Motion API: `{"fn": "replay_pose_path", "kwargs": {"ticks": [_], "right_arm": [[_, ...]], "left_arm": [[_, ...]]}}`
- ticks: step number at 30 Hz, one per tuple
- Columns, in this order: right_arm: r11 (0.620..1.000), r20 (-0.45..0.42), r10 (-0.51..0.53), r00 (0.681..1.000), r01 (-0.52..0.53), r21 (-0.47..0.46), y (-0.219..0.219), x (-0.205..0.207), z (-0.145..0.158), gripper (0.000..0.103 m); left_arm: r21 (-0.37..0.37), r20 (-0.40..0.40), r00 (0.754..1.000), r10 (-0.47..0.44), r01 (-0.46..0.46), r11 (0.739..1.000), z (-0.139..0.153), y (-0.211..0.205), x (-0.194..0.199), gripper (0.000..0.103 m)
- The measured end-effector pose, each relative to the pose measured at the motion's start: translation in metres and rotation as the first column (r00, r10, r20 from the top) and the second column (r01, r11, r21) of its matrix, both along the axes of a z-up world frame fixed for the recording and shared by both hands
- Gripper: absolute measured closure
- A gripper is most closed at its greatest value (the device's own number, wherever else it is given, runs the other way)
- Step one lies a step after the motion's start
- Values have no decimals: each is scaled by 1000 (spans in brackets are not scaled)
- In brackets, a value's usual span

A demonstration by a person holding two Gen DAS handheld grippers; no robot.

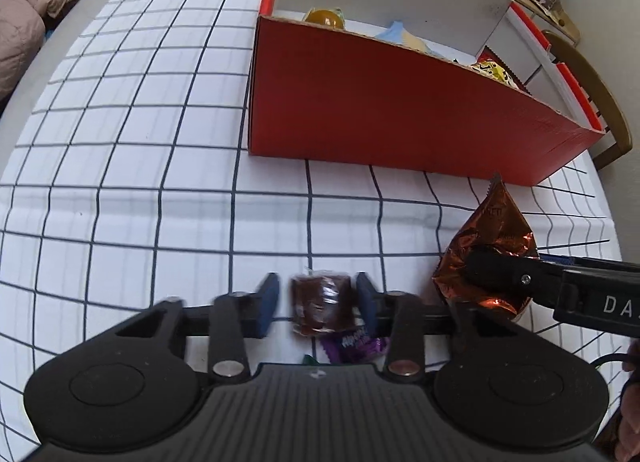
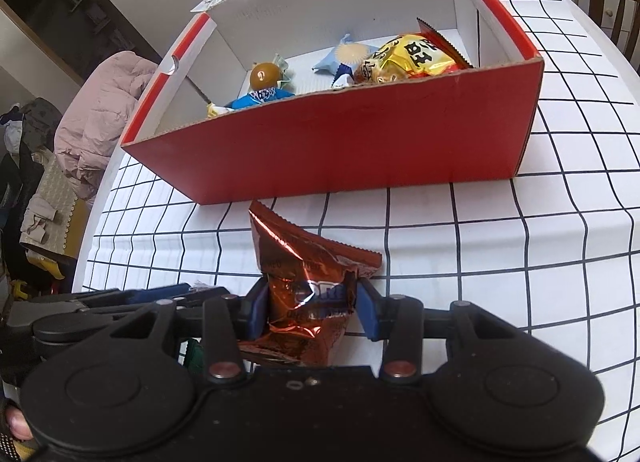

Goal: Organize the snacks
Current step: 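Grasp the brown foil bag with the right tool while the left tool grasps the brown chocolate, then carry the foil bag with the right tool while the left tool carries the chocolate over the box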

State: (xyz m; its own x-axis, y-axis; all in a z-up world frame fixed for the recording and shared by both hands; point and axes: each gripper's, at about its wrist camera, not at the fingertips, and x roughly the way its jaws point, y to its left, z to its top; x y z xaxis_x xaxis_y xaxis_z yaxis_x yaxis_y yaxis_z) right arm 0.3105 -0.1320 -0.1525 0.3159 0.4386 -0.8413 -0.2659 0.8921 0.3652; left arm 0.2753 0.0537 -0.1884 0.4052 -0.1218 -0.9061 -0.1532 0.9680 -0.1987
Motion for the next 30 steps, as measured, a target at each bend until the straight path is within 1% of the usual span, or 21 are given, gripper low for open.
{"fn": "replay_pose_path", "kwargs": {"ticks": [6, 11, 17, 20, 30], "right_arm": [[1000, 19, -2, 1000, 2, 13, -1, -7, 7, 60], [999, 42, -9, 999, 7, 35, -4, -17, 19, 60], [999, 86, -11, 996, 7, 46, -8, -30, 42, 60], [999, 115, -12, 993, 7, 43, -9, -35, 57, 60], [1000, 205, 0, 979, -6, 31, -11, -39, 101, 60]], "left_arm": [[8, 0, 1000, 24, -24, 1000, 3, 1, -9, 70], [-7, 12, 999, 42, -42, 999, 18, 7, -18, 70], [-17, 52, 998, 46, -45, 999, 46, 11, -32, 70], [-11, 79, 996, 44, -43, 999, 63, 12, -36, 69], [36, 161, 987, 13, -19, 999, 115, 7, -35, 69]]}}
